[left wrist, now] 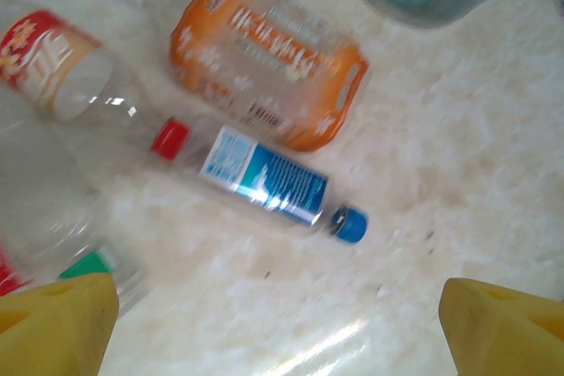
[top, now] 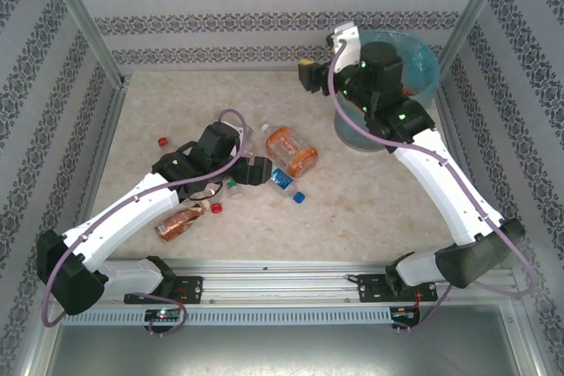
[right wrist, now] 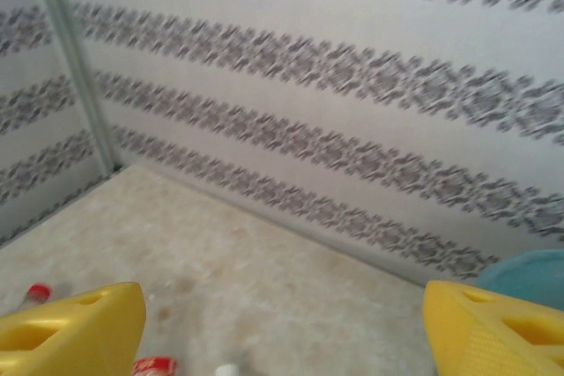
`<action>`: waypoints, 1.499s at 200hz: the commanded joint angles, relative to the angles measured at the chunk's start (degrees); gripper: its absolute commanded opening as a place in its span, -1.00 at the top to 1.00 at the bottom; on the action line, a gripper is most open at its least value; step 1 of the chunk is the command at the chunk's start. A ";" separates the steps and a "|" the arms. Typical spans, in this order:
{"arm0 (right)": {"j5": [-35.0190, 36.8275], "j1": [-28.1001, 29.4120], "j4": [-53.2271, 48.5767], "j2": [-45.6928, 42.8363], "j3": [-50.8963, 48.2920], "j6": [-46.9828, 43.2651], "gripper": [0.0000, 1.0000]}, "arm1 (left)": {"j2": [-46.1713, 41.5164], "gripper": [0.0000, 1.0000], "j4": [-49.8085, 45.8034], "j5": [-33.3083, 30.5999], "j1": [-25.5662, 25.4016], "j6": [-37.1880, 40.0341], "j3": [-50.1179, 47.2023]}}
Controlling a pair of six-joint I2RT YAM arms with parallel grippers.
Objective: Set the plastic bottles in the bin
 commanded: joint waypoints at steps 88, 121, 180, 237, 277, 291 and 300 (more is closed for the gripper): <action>-0.63 3.23 3.06 -9.60 -14.16 -0.36 -0.63 | 8.86 -0.73 -13.00 10.59 0.47 35.90 7.57; -2.01 -1.47 2.87 -16.79 -20.15 1.69 -0.60 | 14.00 -0.84 -7.16 14.50 0.47 58.82 9.03; -3.66 -7.84 0.27 -24.06 -25.16 2.20 -0.59 | 29.40 -0.74 -9.00 13.42 0.65 87.79 16.65; -5.84 -8.88 -1.70 -22.84 -23.32 0.12 -0.59 | 36.95 -0.72 -11.08 18.34 2.67 93.97 22.97; -6.02 -8.90 -1.27 -22.93 -23.74 -0.32 -0.59 | 40.95 -0.72 -12.21 18.56 2.67 95.10 24.63; -5.99 -8.87 -1.33 -22.94 -24.09 -0.32 -0.59 | 42.10 -0.72 -13.15 17.90 2.67 96.00 25.15; -6.07 -8.83 -1.21 -22.96 -24.35 -0.41 -0.59 | 42.67 -0.71 -13.58 17.67 2.67 96.21 25.74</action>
